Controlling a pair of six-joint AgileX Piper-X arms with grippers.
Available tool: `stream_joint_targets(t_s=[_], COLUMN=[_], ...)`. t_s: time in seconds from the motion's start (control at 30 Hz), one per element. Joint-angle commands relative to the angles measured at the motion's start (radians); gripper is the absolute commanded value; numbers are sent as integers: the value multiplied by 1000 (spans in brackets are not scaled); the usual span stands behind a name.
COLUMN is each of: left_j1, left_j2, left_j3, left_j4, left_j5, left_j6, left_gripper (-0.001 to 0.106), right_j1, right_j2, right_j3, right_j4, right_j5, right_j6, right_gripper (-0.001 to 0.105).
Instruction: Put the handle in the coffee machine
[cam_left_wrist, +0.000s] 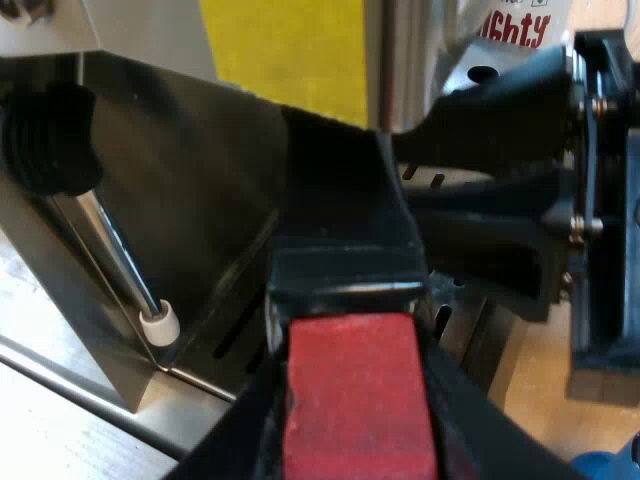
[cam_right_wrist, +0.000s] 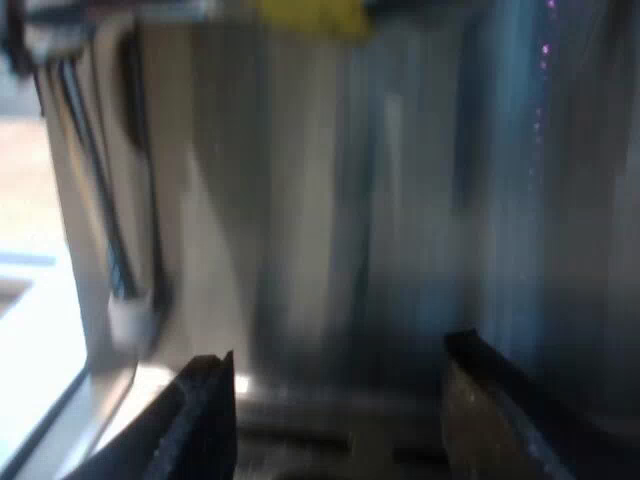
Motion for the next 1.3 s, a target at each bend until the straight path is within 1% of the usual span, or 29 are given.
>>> stream_joint_targets(t_s=[0.03, 0.1, 0.23, 0.37, 0.47, 0.5, 0.53, 0.67, 0.77, 1.17, 1.23, 1.3], left_j1=[15, 15, 15, 15, 15, 15, 15, 15, 15, 15, 15, 15], left_j2=[-24, -24, -24, -24, -24, -24, -24, -24, -24, -24, -24, -24], left_j3=[-19, -19, -19, -19, -19, -19, -19, -19, -19, -19, -19, -19], left_j4=[-2, -2, -2, -2, -2, -2, -2, -2, -2, -2, -2, 1], left_j5=[134, 134, 134, 134, 134, 134, 134, 134, 134, 134, 134, 122], left_j6=[8, 8, 8, 8, 8, 8, 8, 8, 8, 8, 8, 8], left_gripper=[0, 0, 0, 0, 0, 0, 0, 0, 0, 0, 0, 0], right_j1=[-10, -26, -46, -58, -59, -59, -59, -59, -59, -56, -56, -56], right_j2=[10, 25, 29, 29, 29, 29, 29, 29, 29, 29, 29, 29], right_j3=[0, 0, -5, -30, -50, -64, -69, -74, -74, -80, -87, -99], right_j4=[-94, -141, -146, -143, -144, -144, -146, -209, -267, -298, -298, -298], right_j5=[-6, -25, -25, -38, -56, -56, -56, -56, -56, -69, -69, -71], right_j6=[-42, -42, -39, -42, -73, -102, -110, -112, -131, -133, -168, -241], right_gripper=[49, 48, 45, 44, 44, 44, 44, 44, 44, 44, 44, 44])
